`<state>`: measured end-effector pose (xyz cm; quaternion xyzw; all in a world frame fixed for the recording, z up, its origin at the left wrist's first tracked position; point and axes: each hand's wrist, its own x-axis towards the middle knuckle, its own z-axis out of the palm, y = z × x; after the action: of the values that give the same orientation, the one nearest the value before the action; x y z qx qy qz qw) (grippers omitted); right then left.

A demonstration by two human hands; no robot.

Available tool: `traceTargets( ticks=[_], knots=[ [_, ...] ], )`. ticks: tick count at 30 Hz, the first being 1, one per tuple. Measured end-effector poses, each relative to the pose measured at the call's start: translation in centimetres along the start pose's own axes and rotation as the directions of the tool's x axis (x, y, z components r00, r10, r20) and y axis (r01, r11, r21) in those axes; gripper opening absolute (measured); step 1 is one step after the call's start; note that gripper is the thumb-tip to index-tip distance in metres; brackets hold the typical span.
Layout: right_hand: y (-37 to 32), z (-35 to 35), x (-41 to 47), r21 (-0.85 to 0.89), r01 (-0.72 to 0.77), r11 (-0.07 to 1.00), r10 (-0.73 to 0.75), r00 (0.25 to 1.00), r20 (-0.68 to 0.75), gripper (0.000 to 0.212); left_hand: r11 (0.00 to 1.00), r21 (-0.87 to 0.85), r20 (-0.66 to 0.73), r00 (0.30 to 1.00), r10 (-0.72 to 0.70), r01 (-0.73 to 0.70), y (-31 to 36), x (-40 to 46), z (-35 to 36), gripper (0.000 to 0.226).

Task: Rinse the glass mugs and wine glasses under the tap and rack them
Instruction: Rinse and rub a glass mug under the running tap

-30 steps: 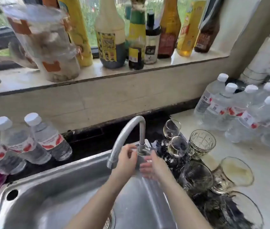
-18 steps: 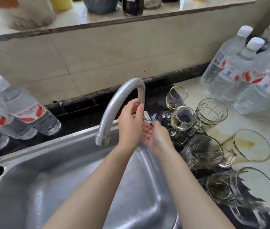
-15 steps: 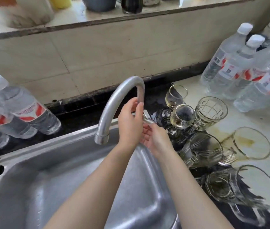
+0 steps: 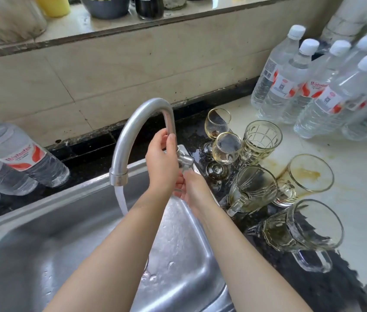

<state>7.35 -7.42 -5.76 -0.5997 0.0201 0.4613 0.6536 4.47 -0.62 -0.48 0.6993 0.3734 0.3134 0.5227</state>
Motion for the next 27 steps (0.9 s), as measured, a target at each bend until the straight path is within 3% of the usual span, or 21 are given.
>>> traceTargets(
  ticks=[4,8,10,13,16,19,22,27],
  knots=[
    [0.8,-1.5,-4.4,-0.183,0.0,0.983,0.007,0.999,0.037,0.032,0.999,-0.005,0.047,0.998,-0.048,0.048,1.0,-3.0,0.3,0.042],
    [2.3,-6.6,-12.4,-0.367,-0.062,0.928,0.071,0.997,0.011,0.026,0.996,-0.025,0.12,0.989,0.091,-0.088,1.6,-9.5,0.9,0.042],
    [3.0,-10.1,-15.9,-0.438,-0.108,0.892,0.075,0.993,-0.091,0.025,0.986,-0.091,0.252,0.954,0.16,-0.141,2.4,-12.9,1.8,0.037],
    [3.8,-15.5,-19.2,-0.466,-0.22,0.857,0.049,0.935,-0.351,0.026,0.988,-0.096,0.511,0.846,0.151,-0.118,3.3,-16.7,3.9,0.034],
    [3.9,-19.1,-20.8,-0.581,-0.232,0.781,-0.158,0.825,-0.542,0.025,0.999,-0.015,0.648,0.761,0.038,-0.038,3.4,-17.9,6.2,0.042],
    [2.7,-18.6,-21.3,-0.64,-0.028,0.768,-0.394,0.766,-0.507,0.028,0.998,0.02,0.694,0.718,-0.052,0.053,3.5,-18.1,7.7,0.045],
    [1.7,-16.9,-20.6,-0.641,0.053,0.766,-0.44,0.769,-0.464,0.025,0.992,0.011,0.702,0.706,-0.095,0.124,3.5,-18.0,8.1,0.045],
    [1.7,-15.4,-21.0,-0.669,0.08,0.739,-0.471,0.77,-0.43,0.026,0.992,-0.036,0.703,0.708,-0.062,0.123,2.4,-18.2,6.9,0.047]
  ],
)
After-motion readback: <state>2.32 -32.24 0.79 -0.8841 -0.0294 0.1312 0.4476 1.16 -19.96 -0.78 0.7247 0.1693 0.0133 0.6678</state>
